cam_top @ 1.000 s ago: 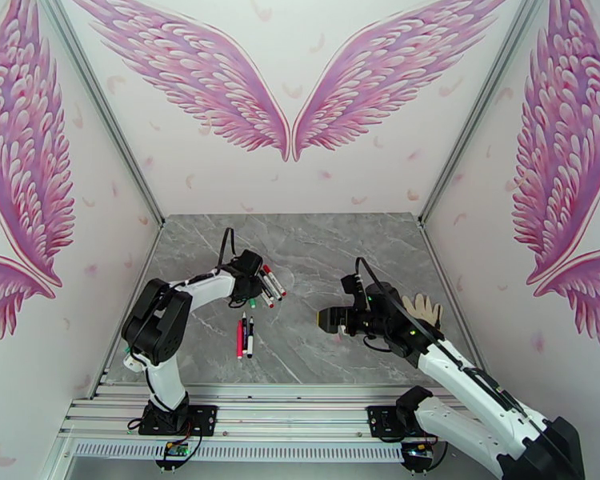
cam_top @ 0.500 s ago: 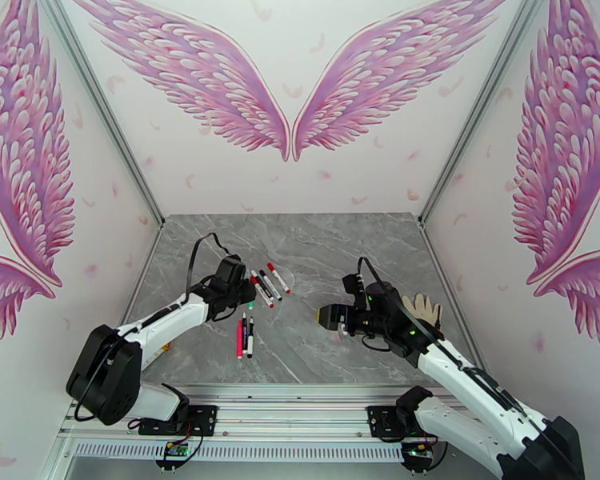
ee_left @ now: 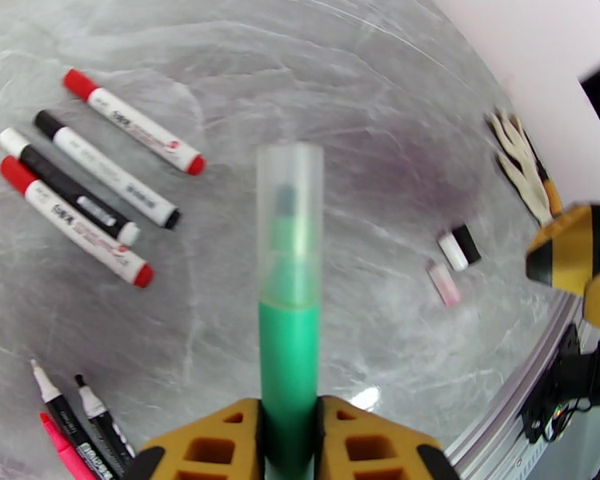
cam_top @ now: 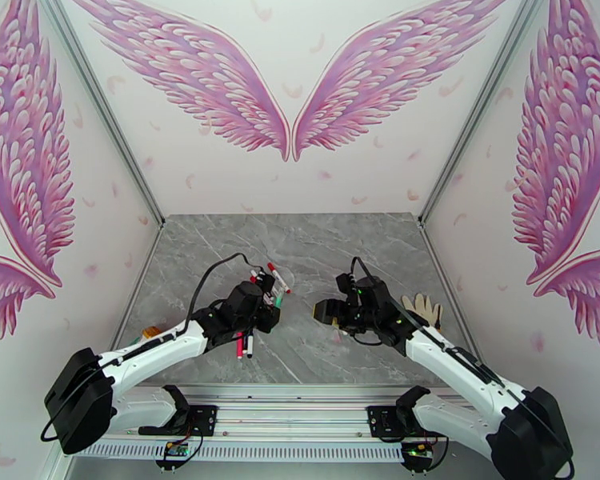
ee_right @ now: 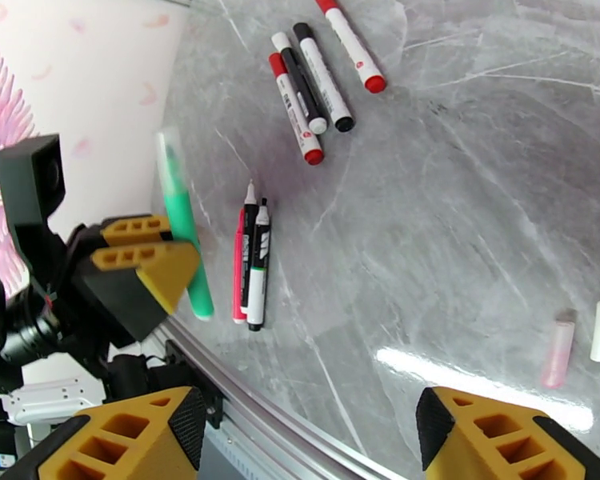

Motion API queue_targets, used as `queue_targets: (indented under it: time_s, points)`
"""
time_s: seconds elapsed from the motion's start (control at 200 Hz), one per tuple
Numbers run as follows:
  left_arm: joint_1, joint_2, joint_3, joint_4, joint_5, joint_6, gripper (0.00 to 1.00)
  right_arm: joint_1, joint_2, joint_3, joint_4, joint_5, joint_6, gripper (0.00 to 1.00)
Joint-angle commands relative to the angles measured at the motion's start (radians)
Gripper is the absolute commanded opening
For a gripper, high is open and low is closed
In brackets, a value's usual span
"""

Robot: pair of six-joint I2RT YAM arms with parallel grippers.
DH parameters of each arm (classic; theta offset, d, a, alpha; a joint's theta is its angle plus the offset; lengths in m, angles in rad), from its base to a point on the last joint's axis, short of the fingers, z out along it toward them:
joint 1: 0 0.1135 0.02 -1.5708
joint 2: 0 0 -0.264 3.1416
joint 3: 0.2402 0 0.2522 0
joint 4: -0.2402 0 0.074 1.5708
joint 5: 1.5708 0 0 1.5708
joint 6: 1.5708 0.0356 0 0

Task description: Open the pen caps

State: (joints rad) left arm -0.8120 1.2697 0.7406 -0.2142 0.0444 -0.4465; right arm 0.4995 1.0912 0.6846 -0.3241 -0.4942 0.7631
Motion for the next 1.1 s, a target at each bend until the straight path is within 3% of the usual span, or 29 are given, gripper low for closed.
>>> queue_targets:
  time_s: [0.0,0.34,1.099]
  points:
    - [-0.043,-0.019,-0.020,0.039,0.019,0.058,0.21,0.010,0.027,0.056,0.035,-0.046,0.024,0.72]
    - [-0.125,-0.005,0.012,0.030,0.052,0.091,0.21,0.031,0.120,0.114,0.065,-0.087,0.024,0.66]
    - [-0.173,0.049,0.054,0.078,0.095,0.060,0.20,0.082,0.197,0.107,0.160,-0.090,0.054,0.42]
